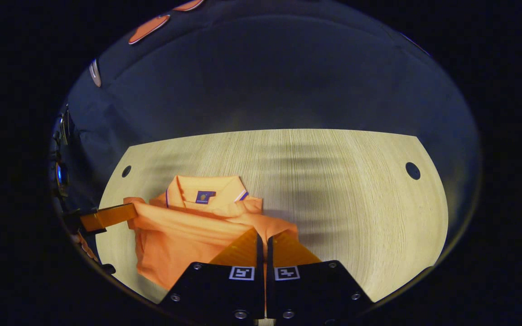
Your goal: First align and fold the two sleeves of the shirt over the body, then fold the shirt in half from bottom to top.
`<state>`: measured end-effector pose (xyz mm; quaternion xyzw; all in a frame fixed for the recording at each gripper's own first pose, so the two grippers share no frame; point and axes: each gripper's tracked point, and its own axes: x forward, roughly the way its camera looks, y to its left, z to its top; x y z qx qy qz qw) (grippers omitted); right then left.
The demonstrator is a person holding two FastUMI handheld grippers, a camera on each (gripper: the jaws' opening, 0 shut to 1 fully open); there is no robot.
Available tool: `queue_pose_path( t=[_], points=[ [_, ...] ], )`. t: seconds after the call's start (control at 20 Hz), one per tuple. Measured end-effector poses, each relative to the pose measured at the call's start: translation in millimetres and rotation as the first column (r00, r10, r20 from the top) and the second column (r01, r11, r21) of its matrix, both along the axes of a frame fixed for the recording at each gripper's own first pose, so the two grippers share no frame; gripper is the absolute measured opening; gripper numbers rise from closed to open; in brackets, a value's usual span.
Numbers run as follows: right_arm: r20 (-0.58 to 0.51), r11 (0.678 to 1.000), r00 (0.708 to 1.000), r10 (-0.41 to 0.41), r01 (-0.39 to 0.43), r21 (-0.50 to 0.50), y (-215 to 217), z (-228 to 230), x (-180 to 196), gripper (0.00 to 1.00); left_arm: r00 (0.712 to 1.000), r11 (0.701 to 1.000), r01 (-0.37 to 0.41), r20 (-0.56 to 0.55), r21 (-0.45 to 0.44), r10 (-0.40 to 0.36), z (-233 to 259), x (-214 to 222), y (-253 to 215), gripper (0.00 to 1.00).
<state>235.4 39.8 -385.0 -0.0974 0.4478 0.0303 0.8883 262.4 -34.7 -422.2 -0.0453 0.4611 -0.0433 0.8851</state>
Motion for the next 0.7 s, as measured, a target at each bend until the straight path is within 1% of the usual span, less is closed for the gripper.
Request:
queue_pose_path(
  t=[0.05, 0.1, 0.15, 0.2, 0.35, 0.5, 0.6, 0.7],
  points=[
    [0.003, 1.0, 1.0, 0.003, -0.003, 0.001, -1, -4, 3, 0.11, 1.0, 1.0, -0.003, -0.003, 0.007, 0.003, -5, 2, 3, 0.02],
    [0.001, 1.0, 1.0, 0.0, 0.0, -0.001, -3, -6, 4, 0.14, 1.0, 1.0, -0.01, 0.003, 0.024, 0.01, -8, 8, 7, 0.02],
    [-0.003, 1.0, 1.0, -0.01, 0.01, -0.009, -9, -7, 4, 0.19, 1.0, 0.999, -0.027, 0.013, 0.047, 0.027, -9, 12, 14, 0.21],
    [0.001, 1.0, 1.0, -0.014, 0.014, -0.014, -12, -7, 5, 0.39, 0.999, 0.998, -0.029, 0.024, 0.049, 0.028, -10, 15, 16, 0.21],
    [0.03, 1.0, 0.999, -0.025, 0.025, -0.015, -18, 3, 10, 1.0, 0.996, 0.993, -0.072, 0.064, 0.095, 0.066, -2, 20, 30, 1.0],
    [0.076, 1.0, 0.997, -0.028, 0.028, -0.004, -18, 25, 11, 1.0, 0.986, 0.986, -0.112, 0.135, 0.121, 0.096, 23, 20, 36, 0.99],
    [0.116, 1.0, 0.993, -0.024, 0.025, -0.004, -15, 44, 7, 0.99, 0.977, 0.987, -0.115, 0.193, 0.111, 0.093, 54, 18, 36, 0.99],
    [0.168, 1.0, 0.986, -0.012, 0.014, -0.014, -11, 73, 1, 0.99, 0.96, 0.987, -0.115, 0.27, 0.113, 0.081, 96, 14, 33, 0.99]
  ],
)
